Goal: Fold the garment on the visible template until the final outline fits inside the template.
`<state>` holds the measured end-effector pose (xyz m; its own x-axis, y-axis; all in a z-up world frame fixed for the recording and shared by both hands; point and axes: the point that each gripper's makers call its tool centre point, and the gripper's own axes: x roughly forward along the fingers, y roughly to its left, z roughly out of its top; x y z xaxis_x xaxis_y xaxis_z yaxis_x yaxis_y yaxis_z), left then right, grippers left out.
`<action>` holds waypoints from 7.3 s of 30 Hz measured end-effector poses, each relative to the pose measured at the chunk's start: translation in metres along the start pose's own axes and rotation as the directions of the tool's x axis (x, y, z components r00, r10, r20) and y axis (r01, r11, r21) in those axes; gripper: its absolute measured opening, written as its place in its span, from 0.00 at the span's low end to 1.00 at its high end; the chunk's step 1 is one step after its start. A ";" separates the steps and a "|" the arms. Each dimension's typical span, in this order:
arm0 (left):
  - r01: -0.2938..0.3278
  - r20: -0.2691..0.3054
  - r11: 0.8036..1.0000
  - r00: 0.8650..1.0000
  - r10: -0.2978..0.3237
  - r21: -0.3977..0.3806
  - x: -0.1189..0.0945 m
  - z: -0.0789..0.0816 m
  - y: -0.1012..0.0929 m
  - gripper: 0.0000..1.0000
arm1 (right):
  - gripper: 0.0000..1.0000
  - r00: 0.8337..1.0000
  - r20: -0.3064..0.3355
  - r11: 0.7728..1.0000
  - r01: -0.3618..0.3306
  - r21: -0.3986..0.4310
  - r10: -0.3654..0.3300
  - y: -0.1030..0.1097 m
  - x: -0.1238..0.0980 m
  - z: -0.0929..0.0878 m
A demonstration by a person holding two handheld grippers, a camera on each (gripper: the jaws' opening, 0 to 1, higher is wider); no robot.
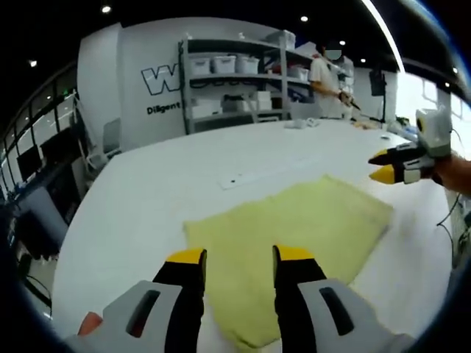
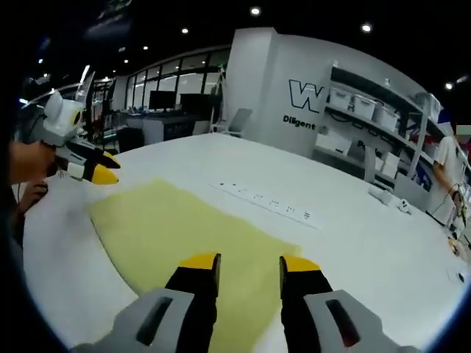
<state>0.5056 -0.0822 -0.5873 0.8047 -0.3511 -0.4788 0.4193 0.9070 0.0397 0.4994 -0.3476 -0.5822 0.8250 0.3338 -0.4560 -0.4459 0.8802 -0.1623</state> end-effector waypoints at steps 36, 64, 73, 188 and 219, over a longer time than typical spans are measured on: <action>-0.045 -0.081 0.997 0.996 0.040 -0.061 -0.068 -0.085 -0.020 0.30 | 0.29 0.998 -0.062 0.998 0.007 0.057 -0.004 0.039 -0.077 -0.072; -0.054 -0.151 0.997 0.988 0.045 -0.052 -0.042 -0.106 -0.005 0.17 | 0.03 0.980 -0.197 0.996 0.031 0.083 -0.014 0.007 -0.043 -0.116; -0.048 -0.157 0.997 0.987 0.038 -0.060 -0.037 -0.108 -0.006 0.15 | 0.03 0.987 -0.163 0.995 0.014 0.103 0.003 0.013 -0.039 -0.106; -0.037 -0.116 0.995 0.993 0.026 -0.091 -0.031 -0.096 0.016 0.02 | 0.02 0.986 -0.165 0.976 0.004 0.219 0.033 0.007 -0.039 -0.111; -0.010 -0.190 1.000 0.982 0.008 -0.008 -0.056 -0.123 -0.001 0.00 | 0.00 0.953 -0.289 0.995 -0.073 0.073 0.092 0.029 -0.057 -0.130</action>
<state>0.4089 -0.0347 -0.6687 0.7139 -0.2930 -0.6360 0.4076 0.9124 0.0373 0.3944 -0.3845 -0.6745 0.6450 0.3013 -0.7023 -0.4785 0.8757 -0.0638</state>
